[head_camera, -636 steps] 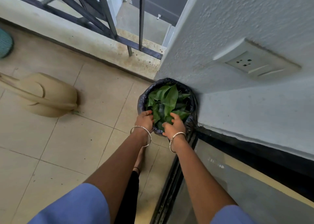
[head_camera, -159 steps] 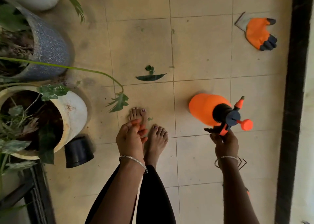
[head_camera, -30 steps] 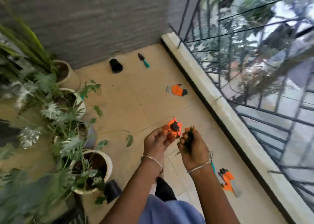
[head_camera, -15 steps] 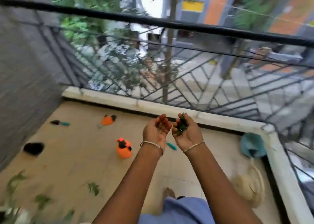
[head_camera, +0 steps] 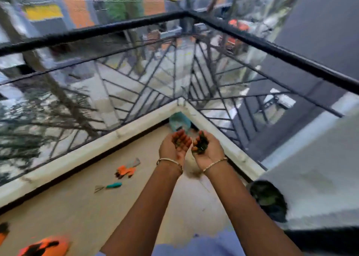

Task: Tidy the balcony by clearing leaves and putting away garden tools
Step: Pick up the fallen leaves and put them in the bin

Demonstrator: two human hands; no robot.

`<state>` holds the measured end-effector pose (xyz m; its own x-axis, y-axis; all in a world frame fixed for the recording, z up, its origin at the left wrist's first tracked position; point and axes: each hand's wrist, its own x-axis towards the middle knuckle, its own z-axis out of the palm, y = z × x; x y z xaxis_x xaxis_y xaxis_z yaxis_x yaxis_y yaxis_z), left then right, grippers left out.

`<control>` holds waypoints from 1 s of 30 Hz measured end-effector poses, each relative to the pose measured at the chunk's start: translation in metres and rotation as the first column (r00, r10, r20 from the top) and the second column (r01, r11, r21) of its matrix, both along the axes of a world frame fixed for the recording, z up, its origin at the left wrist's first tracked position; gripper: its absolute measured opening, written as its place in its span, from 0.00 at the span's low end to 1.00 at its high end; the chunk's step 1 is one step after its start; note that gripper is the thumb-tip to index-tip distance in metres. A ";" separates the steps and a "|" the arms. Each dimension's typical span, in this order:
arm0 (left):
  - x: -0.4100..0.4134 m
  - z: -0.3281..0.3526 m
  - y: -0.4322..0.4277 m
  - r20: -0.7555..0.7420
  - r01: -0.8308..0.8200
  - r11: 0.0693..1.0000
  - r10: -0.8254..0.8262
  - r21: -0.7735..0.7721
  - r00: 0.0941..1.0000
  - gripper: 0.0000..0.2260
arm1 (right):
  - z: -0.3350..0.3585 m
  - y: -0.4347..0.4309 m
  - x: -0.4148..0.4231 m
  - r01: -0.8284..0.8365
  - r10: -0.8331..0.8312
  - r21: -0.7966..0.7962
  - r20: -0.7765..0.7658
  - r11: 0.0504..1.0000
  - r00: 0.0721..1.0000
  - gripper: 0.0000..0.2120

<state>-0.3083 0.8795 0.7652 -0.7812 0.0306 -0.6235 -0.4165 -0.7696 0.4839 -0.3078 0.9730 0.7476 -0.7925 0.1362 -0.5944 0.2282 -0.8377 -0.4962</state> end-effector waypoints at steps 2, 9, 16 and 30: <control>-0.001 -0.008 0.061 0.019 0.116 0.993 -0.116 0.013 0.993 0.12 | -0.007 0.061 0.010 0.103 -0.105 0.038 0.041 0.994 0.994 0.12; 0.025 -0.046 0.234 0.141 0.411 0.911 -0.411 0.034 0.900 0.12 | -0.048 0.247 0.074 0.452 -0.468 0.125 0.169 0.883 0.867 0.11; 0.031 -0.092 0.328 0.303 0.586 0.808 -0.546 -0.053 0.781 0.12 | -0.101 0.356 0.109 0.645 -0.660 0.178 0.356 0.743 0.661 0.11; -0.019 -0.338 0.508 0.598 0.754 0.652 -0.571 -0.087 0.563 0.12 | -0.347 0.506 0.081 0.548 -0.559 0.256 0.657 0.797 0.506 0.14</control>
